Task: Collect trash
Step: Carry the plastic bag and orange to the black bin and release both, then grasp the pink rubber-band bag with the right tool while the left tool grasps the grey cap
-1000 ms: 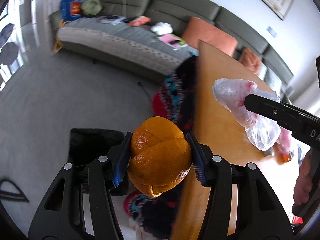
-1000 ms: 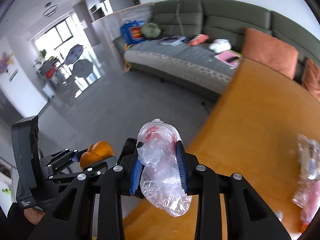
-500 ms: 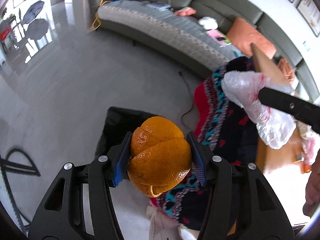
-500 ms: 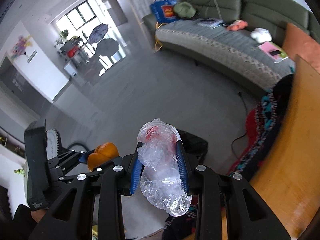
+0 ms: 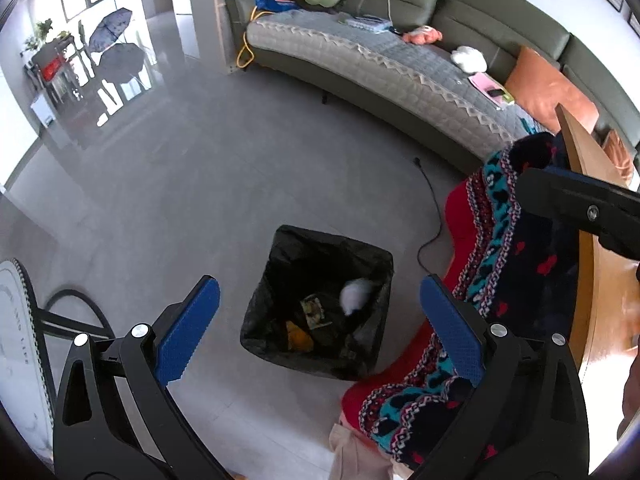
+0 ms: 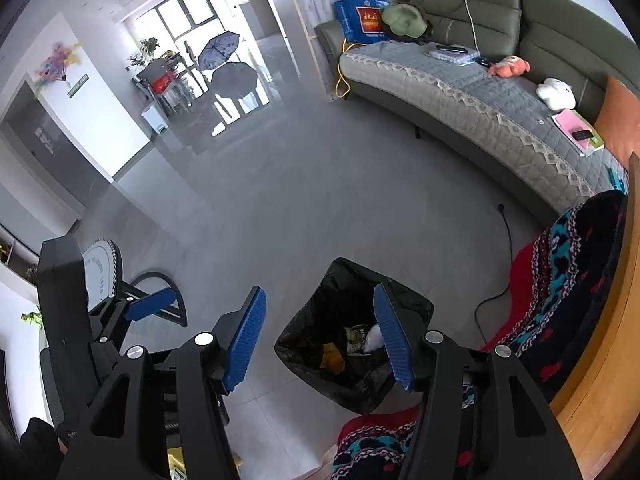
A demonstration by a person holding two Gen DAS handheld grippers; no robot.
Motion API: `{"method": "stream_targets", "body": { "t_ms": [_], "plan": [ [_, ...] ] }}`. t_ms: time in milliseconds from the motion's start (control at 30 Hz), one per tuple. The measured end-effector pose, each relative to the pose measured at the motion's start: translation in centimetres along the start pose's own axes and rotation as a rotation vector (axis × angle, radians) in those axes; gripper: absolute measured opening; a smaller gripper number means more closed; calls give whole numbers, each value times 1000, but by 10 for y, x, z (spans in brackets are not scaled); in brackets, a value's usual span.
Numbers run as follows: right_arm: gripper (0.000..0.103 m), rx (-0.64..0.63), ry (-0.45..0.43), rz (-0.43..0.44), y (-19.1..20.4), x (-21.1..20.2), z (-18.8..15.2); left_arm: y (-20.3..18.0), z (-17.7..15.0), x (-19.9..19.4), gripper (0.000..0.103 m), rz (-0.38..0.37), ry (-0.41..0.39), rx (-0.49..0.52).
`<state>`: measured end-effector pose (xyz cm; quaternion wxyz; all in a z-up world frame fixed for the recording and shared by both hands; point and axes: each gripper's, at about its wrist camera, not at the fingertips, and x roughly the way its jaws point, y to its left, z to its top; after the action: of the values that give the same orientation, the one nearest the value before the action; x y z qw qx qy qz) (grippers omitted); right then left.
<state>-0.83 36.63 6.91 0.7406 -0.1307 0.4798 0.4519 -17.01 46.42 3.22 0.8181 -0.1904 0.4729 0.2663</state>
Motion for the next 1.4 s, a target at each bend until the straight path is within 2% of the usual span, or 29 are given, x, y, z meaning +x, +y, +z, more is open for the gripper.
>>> {"method": "stream_targets", "body": {
  "t_ms": [200, 433, 833, 1167, 1400],
  "plan": [
    [57, 25, -28, -20, -10, -16, -2, -2, 0, -3, 97, -4, -3, 25],
    [57, 70, -88, -80, -30, -57, -13, -40, 6, -18, 97, -60, -48, 104],
    [58, 218, -183, -210, -109, -143, -58, -155, 7, -45, 97, -197, -101, 293],
    [60, 382, -245, -305, -185, -208, -117, -269, -17, -59, 97, -316, -85, 479],
    [60, 495, -272, -393, -241, -250, -172, -347, -46, -66, 97, -389, -59, 624]
  ]
}}
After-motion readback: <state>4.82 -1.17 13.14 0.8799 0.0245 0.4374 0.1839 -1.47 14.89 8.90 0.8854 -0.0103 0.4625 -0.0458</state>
